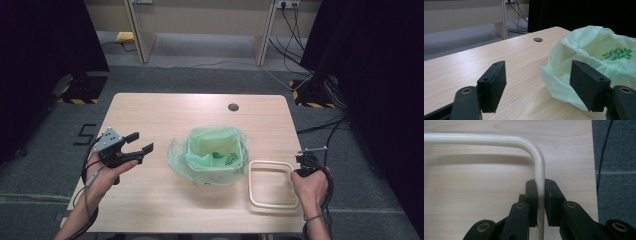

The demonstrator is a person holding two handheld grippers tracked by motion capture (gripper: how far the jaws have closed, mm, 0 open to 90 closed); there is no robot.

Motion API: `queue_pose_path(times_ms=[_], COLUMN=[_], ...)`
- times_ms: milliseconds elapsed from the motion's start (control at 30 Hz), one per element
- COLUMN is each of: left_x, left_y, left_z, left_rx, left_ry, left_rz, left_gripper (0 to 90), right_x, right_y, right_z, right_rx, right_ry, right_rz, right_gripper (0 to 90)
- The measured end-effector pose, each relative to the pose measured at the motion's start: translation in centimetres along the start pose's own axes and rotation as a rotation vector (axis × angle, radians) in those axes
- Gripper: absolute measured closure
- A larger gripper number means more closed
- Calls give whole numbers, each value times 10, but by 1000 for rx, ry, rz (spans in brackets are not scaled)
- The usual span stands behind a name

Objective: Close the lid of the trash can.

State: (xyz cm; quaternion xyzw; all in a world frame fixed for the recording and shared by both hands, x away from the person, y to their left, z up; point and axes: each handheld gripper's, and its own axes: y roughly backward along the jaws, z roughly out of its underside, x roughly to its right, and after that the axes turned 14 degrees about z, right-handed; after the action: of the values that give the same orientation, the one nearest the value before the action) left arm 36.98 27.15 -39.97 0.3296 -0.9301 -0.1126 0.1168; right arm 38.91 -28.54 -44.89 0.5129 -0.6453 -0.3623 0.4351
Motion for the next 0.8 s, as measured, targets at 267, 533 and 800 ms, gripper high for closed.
queue_pose_path(times_ms=[267,533,800], left_x=[1,4,4], left_y=[-1,-2,-1], left_z=[-2,-3,-3], left_rx=[0,4,5], left_ry=[-5,-7,-8], left_rz=[3,9,9], left_gripper=[284,284,285], right_x=[3,4,5], right_y=[10,21,26], right_z=[-2,-5,-7], right_rx=[3,17,11], right_ry=[1,-4,-5], right_rz=[-3,-8,-12], right_gripper=[819,819,820])
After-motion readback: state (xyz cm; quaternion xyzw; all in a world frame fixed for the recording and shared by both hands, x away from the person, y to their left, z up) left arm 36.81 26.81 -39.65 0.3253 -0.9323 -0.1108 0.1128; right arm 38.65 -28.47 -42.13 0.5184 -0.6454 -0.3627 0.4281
